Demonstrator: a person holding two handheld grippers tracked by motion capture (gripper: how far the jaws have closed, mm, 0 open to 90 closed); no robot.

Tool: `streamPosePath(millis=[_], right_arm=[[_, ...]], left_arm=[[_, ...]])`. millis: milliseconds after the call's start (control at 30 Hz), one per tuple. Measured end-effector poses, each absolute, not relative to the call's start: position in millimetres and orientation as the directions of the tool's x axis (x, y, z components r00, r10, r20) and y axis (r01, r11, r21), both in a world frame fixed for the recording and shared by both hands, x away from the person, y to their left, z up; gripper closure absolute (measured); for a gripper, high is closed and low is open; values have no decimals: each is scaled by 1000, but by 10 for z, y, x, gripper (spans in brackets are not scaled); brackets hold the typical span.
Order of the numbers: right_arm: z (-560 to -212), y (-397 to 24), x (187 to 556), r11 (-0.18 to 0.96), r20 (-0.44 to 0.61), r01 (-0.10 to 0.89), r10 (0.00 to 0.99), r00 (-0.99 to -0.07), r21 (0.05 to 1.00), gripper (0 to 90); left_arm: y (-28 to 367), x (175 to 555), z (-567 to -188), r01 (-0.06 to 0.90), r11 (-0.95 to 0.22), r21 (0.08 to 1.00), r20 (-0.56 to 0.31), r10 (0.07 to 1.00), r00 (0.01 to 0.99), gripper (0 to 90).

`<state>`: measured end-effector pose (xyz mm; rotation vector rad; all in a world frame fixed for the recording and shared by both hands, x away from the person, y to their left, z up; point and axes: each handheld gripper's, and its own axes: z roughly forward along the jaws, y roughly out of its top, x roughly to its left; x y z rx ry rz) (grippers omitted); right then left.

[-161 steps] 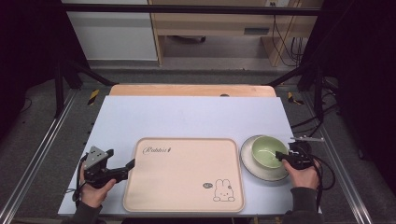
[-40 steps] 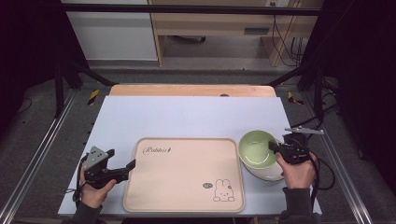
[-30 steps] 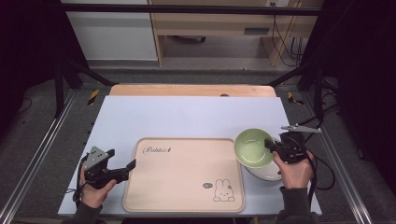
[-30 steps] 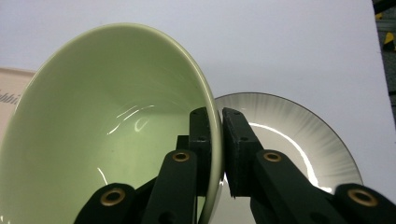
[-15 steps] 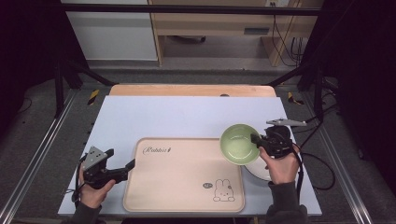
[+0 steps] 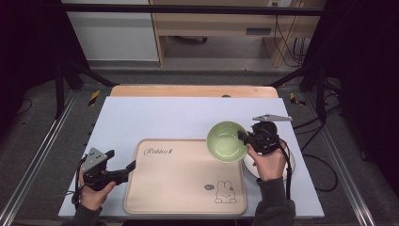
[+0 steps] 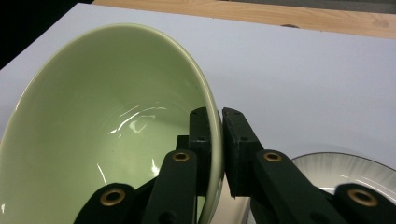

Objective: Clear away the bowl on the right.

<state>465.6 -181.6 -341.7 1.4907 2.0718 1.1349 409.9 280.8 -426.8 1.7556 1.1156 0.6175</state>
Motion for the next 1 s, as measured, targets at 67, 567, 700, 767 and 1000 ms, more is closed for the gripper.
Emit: streamPosePath(millis=[67,567,700,767,1000], right_arm=[[-3414,-1784,4667,131,166,621,903,-397,773,832],[-3480,-1476,4685,162,178,620,876,-449,768,832],[-3519,-1408,4703,176,174,617,868,-465,767,831],[-3555,-1343,4712,181,180,624,864,-470,760,831],[-3633,-1215,4733,191,196,633,850,-488,750,832]], left_arm=[[2807,4097,-4267,415,-152,897,-64,885,461,78],[2818,4083,-4241,406,-145,902,-64,885,460,78],[2823,4083,-4241,405,-145,903,-64,886,459,77],[2823,4084,-4242,406,-146,902,-63,887,458,78],[2823,4081,-4239,404,-146,903,-62,886,460,77]])
